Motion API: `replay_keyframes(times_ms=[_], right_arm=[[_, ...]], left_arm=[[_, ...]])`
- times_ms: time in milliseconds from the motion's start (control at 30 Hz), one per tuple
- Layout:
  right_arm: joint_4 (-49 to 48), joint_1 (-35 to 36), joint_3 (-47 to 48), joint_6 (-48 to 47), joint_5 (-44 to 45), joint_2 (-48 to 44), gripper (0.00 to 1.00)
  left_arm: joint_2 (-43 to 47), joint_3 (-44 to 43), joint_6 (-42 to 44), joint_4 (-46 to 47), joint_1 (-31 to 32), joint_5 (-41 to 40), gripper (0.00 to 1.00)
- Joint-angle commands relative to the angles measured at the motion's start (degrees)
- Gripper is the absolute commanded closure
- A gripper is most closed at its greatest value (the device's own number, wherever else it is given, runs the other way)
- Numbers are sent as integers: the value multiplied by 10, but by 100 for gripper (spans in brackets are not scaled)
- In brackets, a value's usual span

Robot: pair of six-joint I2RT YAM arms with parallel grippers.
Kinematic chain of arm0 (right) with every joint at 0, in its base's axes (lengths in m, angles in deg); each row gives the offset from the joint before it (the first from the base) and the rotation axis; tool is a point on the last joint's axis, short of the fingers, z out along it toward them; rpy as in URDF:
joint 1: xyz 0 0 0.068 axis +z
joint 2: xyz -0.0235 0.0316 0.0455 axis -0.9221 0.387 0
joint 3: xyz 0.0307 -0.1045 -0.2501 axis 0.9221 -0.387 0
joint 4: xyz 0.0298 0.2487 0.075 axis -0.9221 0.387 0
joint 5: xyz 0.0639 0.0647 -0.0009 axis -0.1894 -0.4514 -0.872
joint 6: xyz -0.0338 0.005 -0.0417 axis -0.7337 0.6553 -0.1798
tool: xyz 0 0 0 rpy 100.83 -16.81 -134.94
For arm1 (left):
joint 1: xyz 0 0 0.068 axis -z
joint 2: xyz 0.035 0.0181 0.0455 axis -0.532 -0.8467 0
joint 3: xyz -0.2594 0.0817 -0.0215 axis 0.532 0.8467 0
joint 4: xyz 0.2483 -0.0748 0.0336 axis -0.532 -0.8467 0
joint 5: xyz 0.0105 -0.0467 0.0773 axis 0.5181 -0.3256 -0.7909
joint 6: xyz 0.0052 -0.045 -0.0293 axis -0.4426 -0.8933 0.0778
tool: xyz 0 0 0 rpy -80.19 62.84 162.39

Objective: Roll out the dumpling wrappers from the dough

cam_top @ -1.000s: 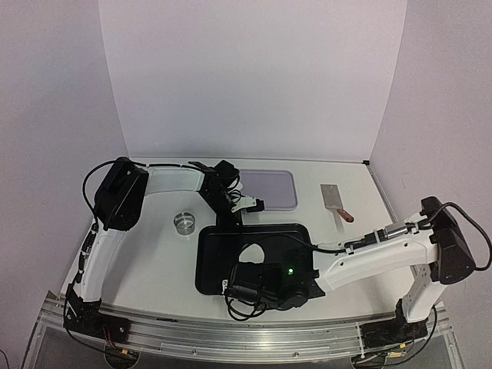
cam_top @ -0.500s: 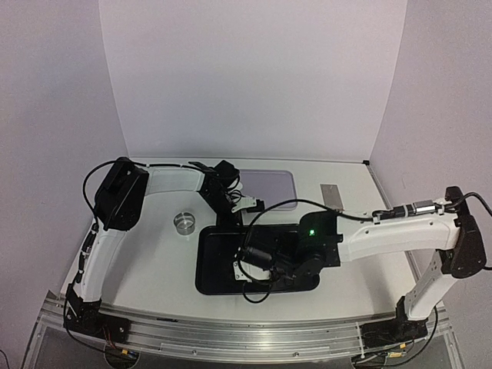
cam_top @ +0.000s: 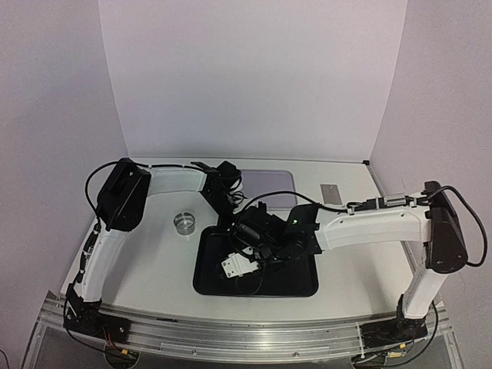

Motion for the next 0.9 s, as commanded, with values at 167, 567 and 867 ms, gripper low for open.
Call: replay_keyframes(times_ms=[167,567,867], right_arm=[[-14,-6,-162,-31,-33,-61,100],[25,-26,-156,-34,-56,-38,100],[40,-36,-170,-9,-42,-57,100]], left_arm=[[-25,-5,77,-15,7,-51,100],[-22,-2,83,-16,7,-52,100],[-19,2,88,-16,8,-52,100]])
